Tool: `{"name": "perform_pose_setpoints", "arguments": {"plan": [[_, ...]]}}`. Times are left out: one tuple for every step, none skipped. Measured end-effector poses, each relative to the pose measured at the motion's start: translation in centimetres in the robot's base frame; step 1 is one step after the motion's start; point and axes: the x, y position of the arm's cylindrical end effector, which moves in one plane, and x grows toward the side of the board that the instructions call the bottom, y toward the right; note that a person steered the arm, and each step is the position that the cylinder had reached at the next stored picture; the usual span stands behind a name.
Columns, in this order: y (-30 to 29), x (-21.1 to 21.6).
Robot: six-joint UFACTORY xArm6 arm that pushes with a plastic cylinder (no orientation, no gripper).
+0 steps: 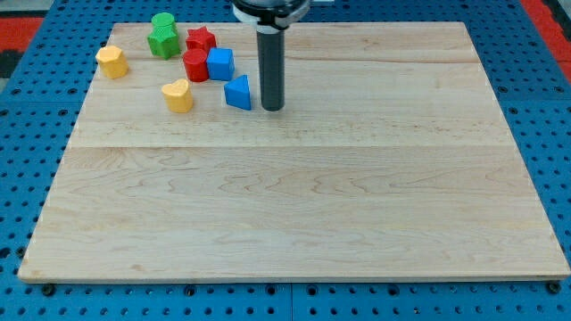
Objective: Slide both the yellow blocks to the bottom side of the green star
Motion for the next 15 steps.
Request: {"name": "perform_pose_setpoints", "arguments": {"plan": [[-6.4, -0.3], [-9.6, -1.4], [-7.4, 1.3], [-10.1, 1.2], [-13.5, -0.7], [-15.7, -1.8], [-22.1, 0.9], [-23.1, -3.0], [-19.6, -6.3], [-19.6, -4.1], [-25.7, -1.6], [-27.2, -2.4], [-26.4, -5.5], [-25.7, -7.8], [-22.9, -7.8]]}}
